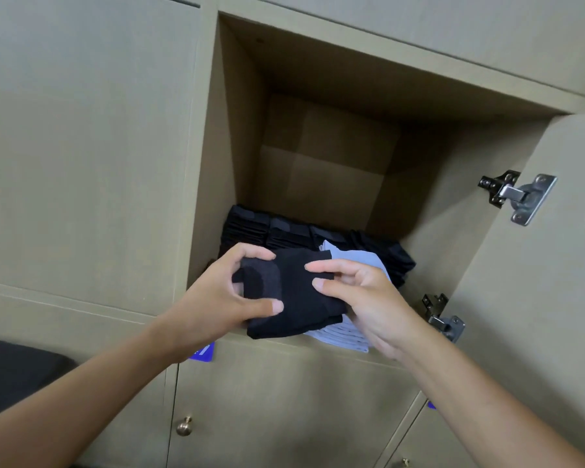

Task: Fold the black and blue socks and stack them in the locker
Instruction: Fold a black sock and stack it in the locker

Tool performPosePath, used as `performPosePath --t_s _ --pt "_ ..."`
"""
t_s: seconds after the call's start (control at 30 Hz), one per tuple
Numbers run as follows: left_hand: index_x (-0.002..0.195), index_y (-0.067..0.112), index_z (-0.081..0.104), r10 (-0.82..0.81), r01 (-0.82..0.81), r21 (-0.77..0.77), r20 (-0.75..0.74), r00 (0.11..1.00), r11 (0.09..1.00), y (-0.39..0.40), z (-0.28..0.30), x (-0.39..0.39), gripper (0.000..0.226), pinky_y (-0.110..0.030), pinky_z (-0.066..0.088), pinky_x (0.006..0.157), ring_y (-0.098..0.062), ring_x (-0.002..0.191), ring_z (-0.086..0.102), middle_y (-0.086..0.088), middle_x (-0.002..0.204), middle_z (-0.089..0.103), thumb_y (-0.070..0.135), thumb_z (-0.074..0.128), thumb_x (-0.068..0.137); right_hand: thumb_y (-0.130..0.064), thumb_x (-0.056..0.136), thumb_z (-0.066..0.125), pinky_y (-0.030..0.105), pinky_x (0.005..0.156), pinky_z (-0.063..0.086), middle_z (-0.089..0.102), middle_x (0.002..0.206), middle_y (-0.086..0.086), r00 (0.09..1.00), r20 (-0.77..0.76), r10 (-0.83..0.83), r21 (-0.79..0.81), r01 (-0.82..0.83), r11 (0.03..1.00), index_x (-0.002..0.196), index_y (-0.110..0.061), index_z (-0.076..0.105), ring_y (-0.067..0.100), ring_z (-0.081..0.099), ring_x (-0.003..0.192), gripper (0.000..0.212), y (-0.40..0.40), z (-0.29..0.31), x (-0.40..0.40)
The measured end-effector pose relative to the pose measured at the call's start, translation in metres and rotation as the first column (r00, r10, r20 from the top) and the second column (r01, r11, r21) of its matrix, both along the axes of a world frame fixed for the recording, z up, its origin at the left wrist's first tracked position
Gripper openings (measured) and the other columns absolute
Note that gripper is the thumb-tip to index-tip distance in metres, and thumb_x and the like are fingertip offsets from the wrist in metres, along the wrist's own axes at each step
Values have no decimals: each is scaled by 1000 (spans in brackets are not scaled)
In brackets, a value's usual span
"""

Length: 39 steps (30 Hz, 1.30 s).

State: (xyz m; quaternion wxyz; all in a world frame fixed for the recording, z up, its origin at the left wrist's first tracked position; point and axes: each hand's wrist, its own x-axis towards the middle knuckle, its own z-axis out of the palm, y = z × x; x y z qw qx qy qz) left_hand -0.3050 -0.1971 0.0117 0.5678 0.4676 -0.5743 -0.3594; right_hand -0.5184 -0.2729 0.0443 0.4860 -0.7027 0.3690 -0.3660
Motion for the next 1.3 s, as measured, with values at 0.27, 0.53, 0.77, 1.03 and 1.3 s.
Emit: performPosePath --t_s 0.27,0.53,0.77,1.03,1.3 --pt "112 21 67 101 -99 22 -124 987 995 6 7 -3 40 -31 59 54 -14 64 68 -5 113 60 -5 77 84 -16 77 86 49 108 49 65 131 -9 985 -170 13 -50 -22 999 109 -35 77 13 60 126 37 -4 26 0" --pt "105 24 67 208 -209 1 -111 972 978 -3 -7 -4 30 -34 57 52 -26 60 71 3 102 71 1 75 87 1 84 76 42 98 57 71 118 4 976 -209 -64 -124 38 992 110 -25 77 21 68 113 37 -30 71 -4" --pt "98 31 65 220 -218 -35 65 973 975 -4 -13 -9 22 -43 61 61 -22 61 69 14 89 71 12 72 91 10 91 63 33 86 58 73 110 14 971 -89 -223 -197 203 959 112 -9 74 26 71 102 31 -74 123 -28" --pt "100 39 58 276 -275 -41 265 924 960 -11 -19 -4 13 -41 58 66 -11 65 67 25 86 67 30 66 94 7 92 61 42 100 54 69 120 15 854 -67 -516 -278 481 831 93 -25 74 32 64 113 34 -143 128 -49" --pt "99 38 58 271 -282 -14 318 908 959 -23 -25 -6 11 -33 52 60 -12 67 66 29 84 66 32 66 94 9 96 53 39 94 52 62 130 13 785 -126 -607 -162 587 793 108 -21 70 31 57 122 37 -186 116 -59"
